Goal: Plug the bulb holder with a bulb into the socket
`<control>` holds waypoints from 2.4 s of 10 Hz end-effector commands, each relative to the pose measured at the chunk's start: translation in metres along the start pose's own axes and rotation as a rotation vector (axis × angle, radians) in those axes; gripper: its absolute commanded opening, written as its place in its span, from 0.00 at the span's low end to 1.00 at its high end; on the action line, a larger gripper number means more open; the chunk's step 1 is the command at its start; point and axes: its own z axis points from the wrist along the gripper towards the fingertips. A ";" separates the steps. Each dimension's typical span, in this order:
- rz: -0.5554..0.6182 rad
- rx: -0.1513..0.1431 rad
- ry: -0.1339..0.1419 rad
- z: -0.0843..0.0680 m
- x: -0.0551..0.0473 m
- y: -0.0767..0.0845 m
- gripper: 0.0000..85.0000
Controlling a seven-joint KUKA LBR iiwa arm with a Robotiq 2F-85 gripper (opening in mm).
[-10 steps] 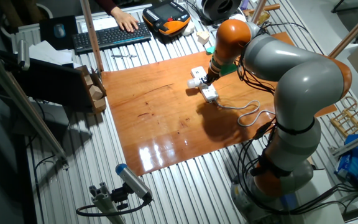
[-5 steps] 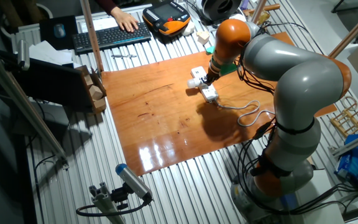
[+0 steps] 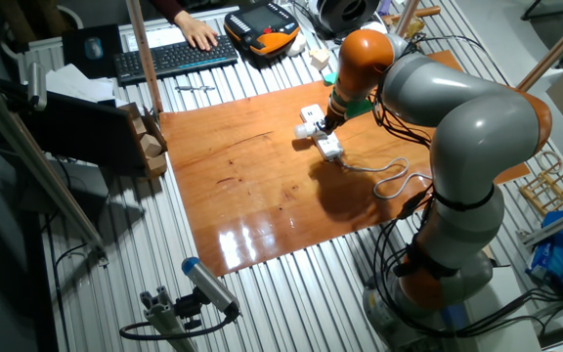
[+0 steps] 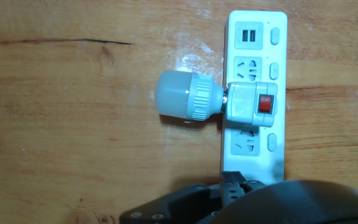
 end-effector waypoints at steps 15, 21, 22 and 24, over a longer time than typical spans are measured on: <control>0.030 0.001 0.021 0.002 0.008 0.011 0.00; 0.028 0.007 0.012 0.004 0.008 0.010 0.00; 0.027 0.009 0.011 0.005 0.007 0.009 0.00; 0.024 0.009 0.008 0.006 0.007 0.008 0.00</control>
